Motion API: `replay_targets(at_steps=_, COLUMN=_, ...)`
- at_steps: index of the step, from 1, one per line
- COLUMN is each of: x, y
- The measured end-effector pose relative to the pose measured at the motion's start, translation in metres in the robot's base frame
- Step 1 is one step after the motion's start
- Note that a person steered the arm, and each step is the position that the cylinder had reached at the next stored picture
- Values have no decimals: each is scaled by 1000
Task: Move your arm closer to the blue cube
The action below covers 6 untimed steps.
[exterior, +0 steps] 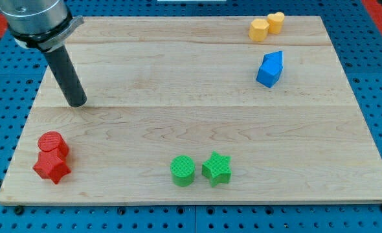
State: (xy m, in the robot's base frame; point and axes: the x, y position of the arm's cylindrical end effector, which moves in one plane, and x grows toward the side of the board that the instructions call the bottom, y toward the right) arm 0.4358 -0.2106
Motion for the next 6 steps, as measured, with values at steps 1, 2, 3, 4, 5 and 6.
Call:
replay_targets(at_steps=1, x=0, y=6)
replay_targets(at_steps=2, x=3, y=16)
replay_targets(at_steps=3, x=3, y=37)
replay_targets(at_steps=4, x=3, y=108)
replay_targets(at_steps=5, x=3, y=173)
replay_targets(at_steps=6, x=2, y=238)
